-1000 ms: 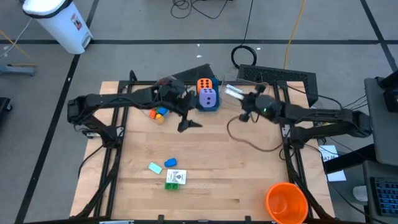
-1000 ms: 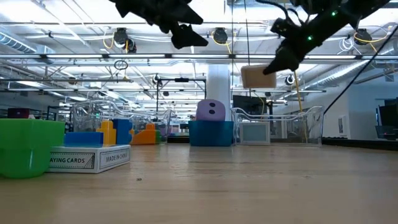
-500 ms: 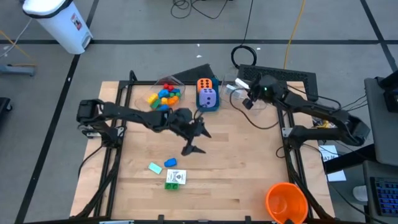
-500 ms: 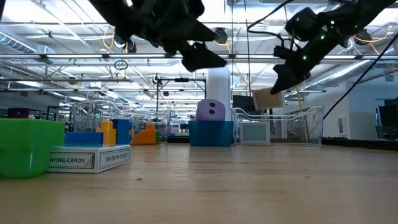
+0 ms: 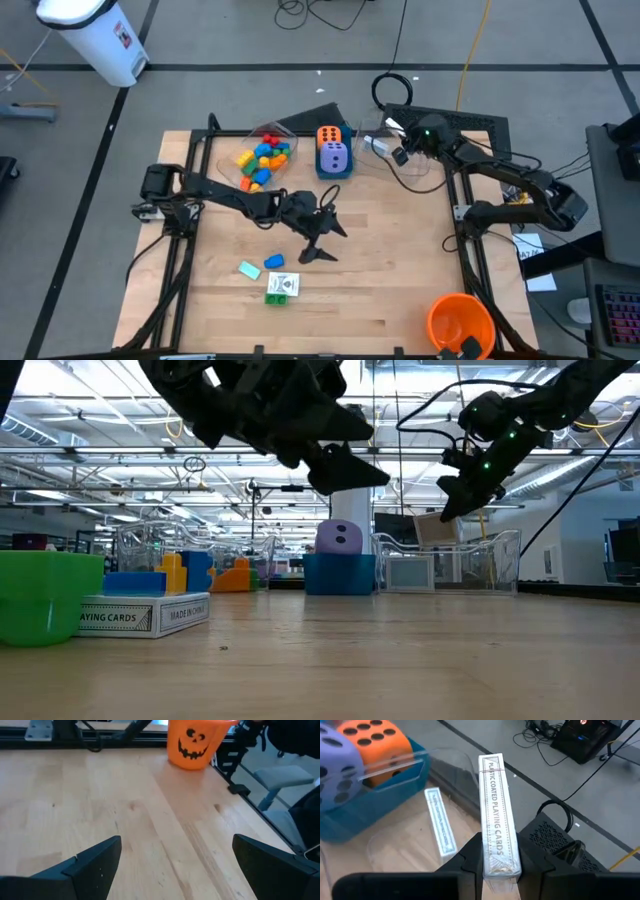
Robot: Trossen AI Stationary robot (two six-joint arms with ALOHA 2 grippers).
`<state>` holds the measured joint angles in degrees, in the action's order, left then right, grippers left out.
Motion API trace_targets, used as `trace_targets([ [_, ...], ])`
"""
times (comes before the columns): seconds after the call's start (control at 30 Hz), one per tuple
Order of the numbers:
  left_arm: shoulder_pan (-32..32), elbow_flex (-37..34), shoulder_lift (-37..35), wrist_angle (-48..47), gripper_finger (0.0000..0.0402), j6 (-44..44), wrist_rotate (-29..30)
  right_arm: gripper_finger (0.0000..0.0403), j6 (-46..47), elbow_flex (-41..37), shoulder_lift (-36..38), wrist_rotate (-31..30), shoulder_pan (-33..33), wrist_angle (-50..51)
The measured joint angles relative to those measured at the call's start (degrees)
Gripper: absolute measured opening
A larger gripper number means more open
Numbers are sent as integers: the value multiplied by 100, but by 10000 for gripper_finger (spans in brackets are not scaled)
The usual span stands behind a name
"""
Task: Pick & Place Toys
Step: Put the brown playing cards into the right transparent bin
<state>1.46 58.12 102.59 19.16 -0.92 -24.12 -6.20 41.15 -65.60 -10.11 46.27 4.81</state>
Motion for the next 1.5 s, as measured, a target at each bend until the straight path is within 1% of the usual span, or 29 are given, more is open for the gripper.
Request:
trace_targets([
  [0.13, -3, 3, 4, 101, 388, -4, 15, 65, 79, 0, 0, 279, 226, -12],
  [0.4, -3, 1, 13, 128, 388, 3, 17, 71, 251, 1, -1, 295, 424, 255],
  [0.67, -3, 1, 13, 153, 388, -3, 20, 64, 275, -7, -35, 538, 434, 649],
  [0.8, -3, 1, 11, 151, 388, -5, 20, 70, 359, -2, -116, 613, 430, 664],
  [1.07, -3, 1, 12, 149, 388, -5, 22, 66, 333, -2, -348, 733, 427, 627],
  [1.17, -7, 1, 11, 149, 388, -30, 22, 72, 313, -2, -345, 720, 427, 615],
  [1.4, -23, 1, 13, 147, 388, -40, 23, 65, 254, -2, -345, 723, 427, 620],
  [1.5, -23, 1, 13, 147, 388, -38, 24, 71, 254, -2, -343, 724, 427, 620],
])
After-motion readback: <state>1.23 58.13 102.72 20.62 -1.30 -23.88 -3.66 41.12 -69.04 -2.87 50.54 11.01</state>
